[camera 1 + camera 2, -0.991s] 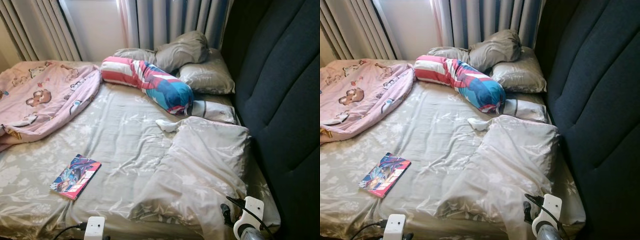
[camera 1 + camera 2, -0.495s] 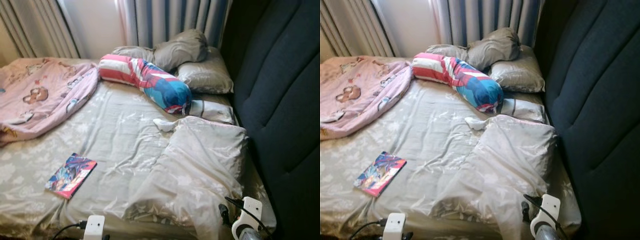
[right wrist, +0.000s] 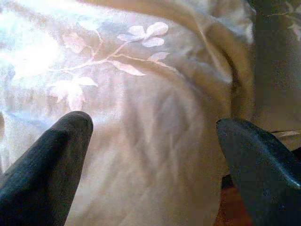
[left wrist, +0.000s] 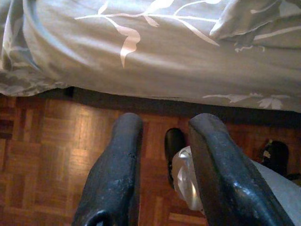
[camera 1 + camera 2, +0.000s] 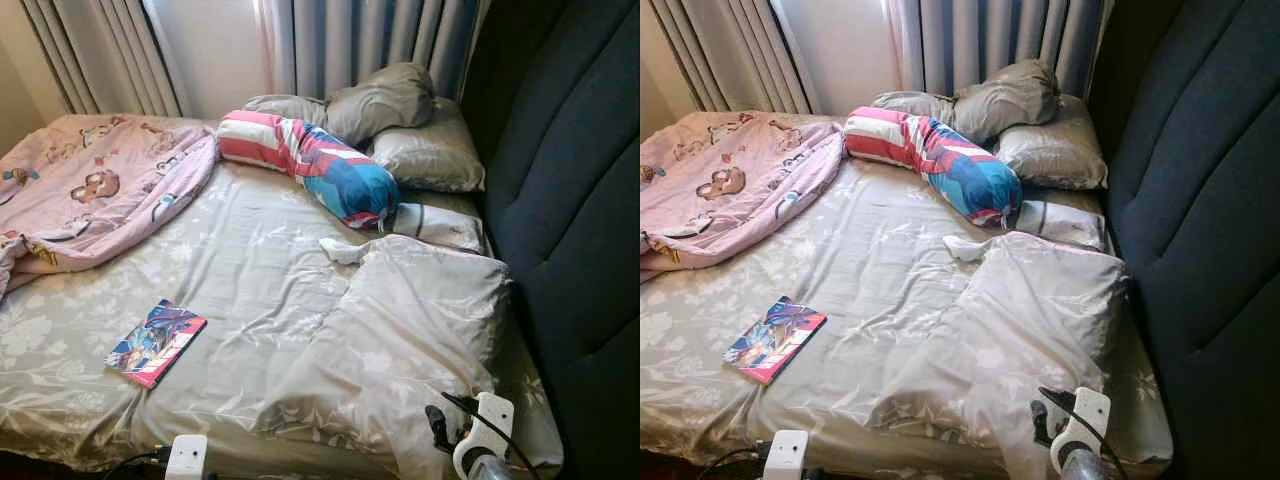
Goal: Clean up the room
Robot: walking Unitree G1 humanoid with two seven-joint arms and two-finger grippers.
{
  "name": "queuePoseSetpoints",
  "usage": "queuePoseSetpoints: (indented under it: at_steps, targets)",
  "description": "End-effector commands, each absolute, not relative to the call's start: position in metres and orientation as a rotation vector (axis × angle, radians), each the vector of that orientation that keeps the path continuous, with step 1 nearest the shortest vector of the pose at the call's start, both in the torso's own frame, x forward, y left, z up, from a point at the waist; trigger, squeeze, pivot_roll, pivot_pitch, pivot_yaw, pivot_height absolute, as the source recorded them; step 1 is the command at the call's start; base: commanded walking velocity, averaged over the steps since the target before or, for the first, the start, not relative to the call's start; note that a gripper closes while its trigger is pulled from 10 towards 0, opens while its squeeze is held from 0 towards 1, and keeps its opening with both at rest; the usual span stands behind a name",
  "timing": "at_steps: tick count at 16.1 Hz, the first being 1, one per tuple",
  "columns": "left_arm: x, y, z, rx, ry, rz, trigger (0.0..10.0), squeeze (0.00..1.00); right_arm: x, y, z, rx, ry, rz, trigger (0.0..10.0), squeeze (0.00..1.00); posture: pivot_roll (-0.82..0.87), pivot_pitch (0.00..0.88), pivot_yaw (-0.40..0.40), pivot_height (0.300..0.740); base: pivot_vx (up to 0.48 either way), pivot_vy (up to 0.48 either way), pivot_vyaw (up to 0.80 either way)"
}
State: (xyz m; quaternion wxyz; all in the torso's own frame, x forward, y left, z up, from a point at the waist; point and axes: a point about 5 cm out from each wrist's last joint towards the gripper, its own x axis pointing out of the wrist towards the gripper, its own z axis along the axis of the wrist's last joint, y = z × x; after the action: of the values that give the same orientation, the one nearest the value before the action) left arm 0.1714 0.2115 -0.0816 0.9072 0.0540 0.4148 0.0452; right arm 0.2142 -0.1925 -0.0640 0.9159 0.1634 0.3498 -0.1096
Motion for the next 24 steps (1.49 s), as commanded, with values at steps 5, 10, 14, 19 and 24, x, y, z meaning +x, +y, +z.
queuePoseSetpoints:
  at_steps: [5, 10, 14, 19, 24]
  targets:
    - [0.176, 0.220, -0.076, 0.130, 0.805, 0.097, 10.0, 0.00, 0.231, -0.187, -0.053, 0.292, 0.652, -0.203, 10.0, 0.00, 0.14, 0.000, -0.019, 0.740, 0.000, 0.000, 0.00]
    - [0.237, 0.218, -0.028, 0.069, 0.414, 0.135, 10.0, 0.00, 0.235, -0.192, -0.048, 0.261, 0.598, -0.201, 10.0, 0.00, 0.13, 0.000, -0.028, 0.740, 0.000, 0.000, 0.00]
    - [0.262, 0.205, -0.001, 0.079, 0.230, 0.057, 10.0, 0.00, 0.233, -0.191, -0.049, 0.233, 0.607, -0.185, 10.0, 0.00, 0.12, 0.017, -0.030, 0.740, 0.000, 0.000, 0.00]
    - [0.264, 0.197, 0.002, 0.073, 0.197, 0.027, 10.0, 0.00, 0.229, -0.190, -0.052, 0.234, 0.619, -0.172, 10.0, 0.00, 0.12, 0.042, -0.035, 0.705, 0.000, 0.000, 0.00]
    - [0.271, 0.199, 0.011, 0.071, 0.164, 0.010, 10.0, 0.00, 0.228, -0.189, -0.053, 0.244, 0.637, -0.182, 10.0, 0.00, 0.12, 0.057, -0.029, 0.705, 0.000, 0.000, 0.00]
